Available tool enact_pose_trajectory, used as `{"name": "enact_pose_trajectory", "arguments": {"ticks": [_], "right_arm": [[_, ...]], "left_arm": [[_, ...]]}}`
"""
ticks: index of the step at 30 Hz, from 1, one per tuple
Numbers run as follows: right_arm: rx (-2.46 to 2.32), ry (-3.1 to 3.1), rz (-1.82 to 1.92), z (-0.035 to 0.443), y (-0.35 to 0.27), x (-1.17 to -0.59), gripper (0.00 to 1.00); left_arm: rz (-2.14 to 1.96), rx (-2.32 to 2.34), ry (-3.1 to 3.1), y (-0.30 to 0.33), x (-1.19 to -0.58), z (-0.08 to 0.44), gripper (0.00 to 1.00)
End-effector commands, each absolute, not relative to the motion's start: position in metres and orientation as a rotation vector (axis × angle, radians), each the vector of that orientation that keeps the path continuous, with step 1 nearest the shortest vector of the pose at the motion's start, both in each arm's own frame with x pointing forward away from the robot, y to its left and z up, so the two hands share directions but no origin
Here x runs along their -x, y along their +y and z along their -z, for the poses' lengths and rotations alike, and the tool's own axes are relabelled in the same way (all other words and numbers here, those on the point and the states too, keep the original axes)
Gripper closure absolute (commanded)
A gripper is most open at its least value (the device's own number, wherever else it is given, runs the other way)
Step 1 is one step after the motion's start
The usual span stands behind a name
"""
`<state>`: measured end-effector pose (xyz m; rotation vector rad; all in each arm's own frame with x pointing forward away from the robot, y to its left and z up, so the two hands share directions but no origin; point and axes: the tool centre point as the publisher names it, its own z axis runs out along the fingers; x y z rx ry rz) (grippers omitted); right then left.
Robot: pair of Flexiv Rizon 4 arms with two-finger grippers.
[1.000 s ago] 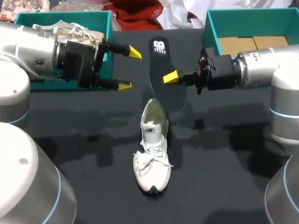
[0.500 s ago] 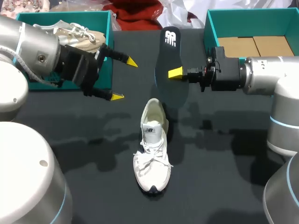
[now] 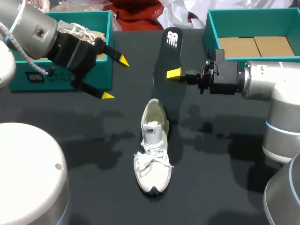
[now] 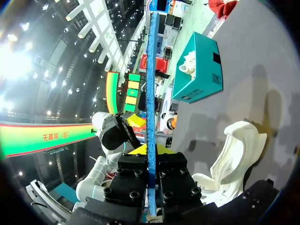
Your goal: Take the shoe out of the shoebox, open the shoe tongue, remove and reinsert the insole, then place the shoe into the shoebox
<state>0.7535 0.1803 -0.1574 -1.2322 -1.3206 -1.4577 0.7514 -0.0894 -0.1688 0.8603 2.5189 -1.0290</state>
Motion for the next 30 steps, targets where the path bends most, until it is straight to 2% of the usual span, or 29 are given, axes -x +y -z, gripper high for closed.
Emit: {"name": "enact_pose_trajectory", "arguments": {"ticks": [1, 11, 15, 25, 30], "right_arm": [[1.257, -1.309, 1.577, 0.162, 0.18, -0.755, 1.0], [1.282, -1.329, 1.709, 0.19, 0.17, -0.768, 1.0], [1.264, -1.336, 1.725, 0.199, 0.167, -0.769, 1.0], [1.264, -1.336, 1.725, 0.199, 0.167, -0.769, 1.0], [1.307, -1.4, 1.686, 0.208, 0.172, -0.768, 1.0]], "left_arm": [[0.972, -0.725, 2.784, -0.101, -0.761, 0.183, 0.0], [0.997, -0.414, 3.041, -0.104, -0.75, 0.227, 0.0], [0.771, -0.213, 3.118, -0.104, -0.747, 0.248, 0.0], [0.771, -0.213, 3.118, -0.104, -0.747, 0.248, 0.0], [0.775, -0.237, 3.127, -0.102, -0.745, 0.273, 0.0]]}}
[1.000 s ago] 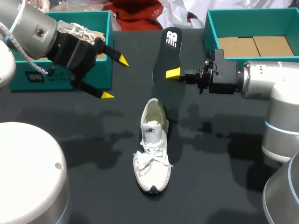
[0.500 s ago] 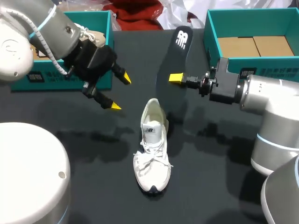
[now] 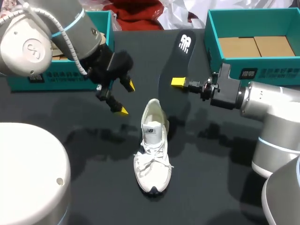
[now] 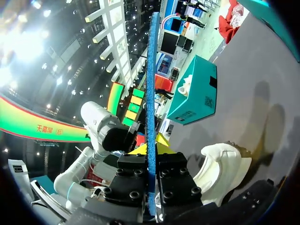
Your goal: Take the shoe out of the shoebox, open the shoe tongue, remove and reinsert the insole, then place the shoe into the shoebox
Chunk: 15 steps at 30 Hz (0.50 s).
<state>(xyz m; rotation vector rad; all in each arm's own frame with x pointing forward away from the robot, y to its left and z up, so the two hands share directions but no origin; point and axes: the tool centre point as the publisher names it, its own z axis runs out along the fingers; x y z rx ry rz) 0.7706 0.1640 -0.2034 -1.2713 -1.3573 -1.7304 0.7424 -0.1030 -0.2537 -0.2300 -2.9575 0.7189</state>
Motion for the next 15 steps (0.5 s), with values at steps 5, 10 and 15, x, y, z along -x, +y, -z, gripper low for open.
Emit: {"name": "enact_pose_trajectory", "arguments": {"ticks": [5, 10, 15], "right_arm": [[1.311, -1.448, 1.617, 0.215, 0.178, -0.769, 1.0], [1.29, -1.457, 1.592, 0.227, 0.18, -0.771, 1.0], [1.219, -1.49, 1.548, 0.246, 0.182, -0.769, 1.0]], "left_arm": [[-0.737, 0.237, -2.951, -0.095, -0.745, 0.288, 0.0], [-0.741, 0.261, -2.945, -0.094, -0.741, 0.297, 0.0], [-0.665, 0.263, -2.958, -0.093, -0.739, 0.304, 0.0]]}}
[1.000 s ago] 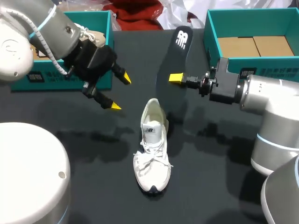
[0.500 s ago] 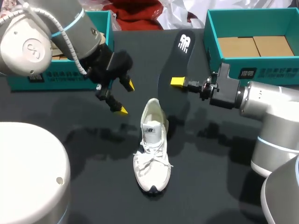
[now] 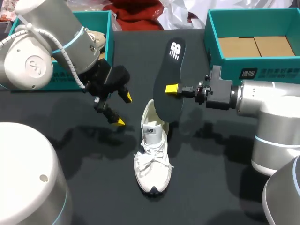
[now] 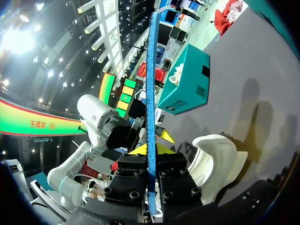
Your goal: Take the shoe out of the shoebox, open the shoe tongue, remove and reinsert the insole, then place the shoe into the shoebox
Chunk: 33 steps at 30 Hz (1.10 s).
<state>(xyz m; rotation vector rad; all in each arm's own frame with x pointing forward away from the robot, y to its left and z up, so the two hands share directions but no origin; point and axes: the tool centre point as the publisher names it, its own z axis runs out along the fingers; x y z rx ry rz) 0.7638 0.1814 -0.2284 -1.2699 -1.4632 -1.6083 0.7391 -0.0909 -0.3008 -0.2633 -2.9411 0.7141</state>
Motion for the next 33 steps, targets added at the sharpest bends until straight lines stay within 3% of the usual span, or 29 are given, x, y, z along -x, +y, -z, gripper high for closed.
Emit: {"name": "enact_pose_trajectory", "arguments": {"ticks": [1, 33], "right_arm": [[1.219, -1.49, 1.548, 0.246, 0.182, -0.769, 1.0], [1.135, -1.48, 1.719, 0.252, 0.205, -0.792, 1.0]], "left_arm": [[-0.629, 0.248, -2.972, -0.092, -0.738, 0.304, 0.0], [-0.637, 0.211, -2.969, -0.103, -0.752, 0.346, 0.0]]}}
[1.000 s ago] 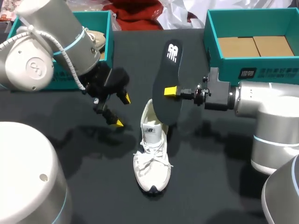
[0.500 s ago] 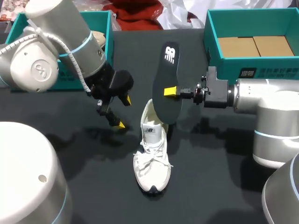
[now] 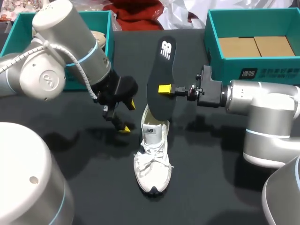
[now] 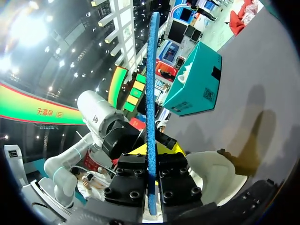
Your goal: Take the shoe out of the shoebox, open the shoe tongue, remove and reinsert the insole, then place the shoe into the shoebox
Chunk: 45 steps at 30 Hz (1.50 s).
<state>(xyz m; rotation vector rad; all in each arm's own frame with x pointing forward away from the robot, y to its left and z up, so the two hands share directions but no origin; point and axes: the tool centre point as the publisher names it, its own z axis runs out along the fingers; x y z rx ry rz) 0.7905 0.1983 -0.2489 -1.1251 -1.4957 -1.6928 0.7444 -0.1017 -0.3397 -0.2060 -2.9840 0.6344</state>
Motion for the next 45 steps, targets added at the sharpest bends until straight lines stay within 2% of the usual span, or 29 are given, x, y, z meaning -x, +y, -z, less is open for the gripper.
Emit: {"name": "enact_pose_trajectory", "arguments": {"ticks": [1, 45], "right_arm": [[1.135, -1.48, 1.719, 0.252, 0.205, -0.792, 1.0], [0.944, -1.492, 1.962, 0.262, 0.231, -0.804, 1.0]], "left_arm": [[-0.637, 0.211, -2.969, -0.103, -0.752, 0.346, 0.0], [-0.67, 0.227, -2.987, -0.113, -0.748, 0.355, 0.0]]}}
